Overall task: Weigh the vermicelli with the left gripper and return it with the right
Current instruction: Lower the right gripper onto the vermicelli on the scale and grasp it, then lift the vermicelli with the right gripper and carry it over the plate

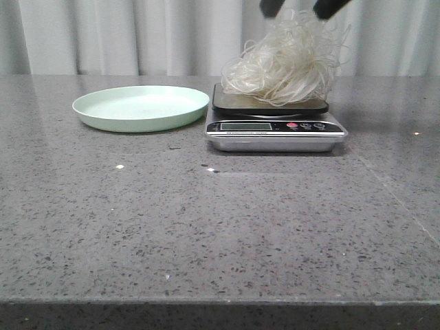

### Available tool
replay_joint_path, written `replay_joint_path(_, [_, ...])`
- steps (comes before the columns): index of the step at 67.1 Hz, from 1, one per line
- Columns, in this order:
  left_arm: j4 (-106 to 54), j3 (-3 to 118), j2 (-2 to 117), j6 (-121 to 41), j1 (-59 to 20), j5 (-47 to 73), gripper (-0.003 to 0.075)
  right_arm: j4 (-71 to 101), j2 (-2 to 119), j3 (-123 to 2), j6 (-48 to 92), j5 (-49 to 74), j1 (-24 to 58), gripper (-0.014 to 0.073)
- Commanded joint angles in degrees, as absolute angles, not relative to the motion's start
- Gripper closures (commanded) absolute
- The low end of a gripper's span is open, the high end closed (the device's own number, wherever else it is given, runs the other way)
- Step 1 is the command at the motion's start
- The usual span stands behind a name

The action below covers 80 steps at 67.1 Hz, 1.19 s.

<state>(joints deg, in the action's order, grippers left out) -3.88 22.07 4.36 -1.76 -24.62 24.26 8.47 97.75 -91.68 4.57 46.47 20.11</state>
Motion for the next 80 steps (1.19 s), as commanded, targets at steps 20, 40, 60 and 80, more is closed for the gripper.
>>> replay_joint_path(20, [-5.06, 23.56, 5.09, -1.16, -24.57, 19.55, 0.0586, 5.83, 106.47, -101.20, 4.72, 56.03, 20.12, 0.0261])
replay_joint_path(40, [-5.06, 23.56, 5.09, -1.16, -24.57, 19.55, 0.0586, 10.73, 107.32, -112.93, 4.72, 58.51, 20.35, 0.0454])
replay_joint_path(60, [-5.06, 23.56, 5.09, -1.16, -24.57, 19.55, 0.0586, 21.37, 107.67, -122.21, 4.72, 52.83, 23.76, 0.0454])
replay_joint_path(80, [-5.06, 23.56, 5.09, -1.16, -24.57, 19.55, 0.0586, 23.31, 114.16, -122.21, 4.72, 42.74, 31.58, 0.0454])
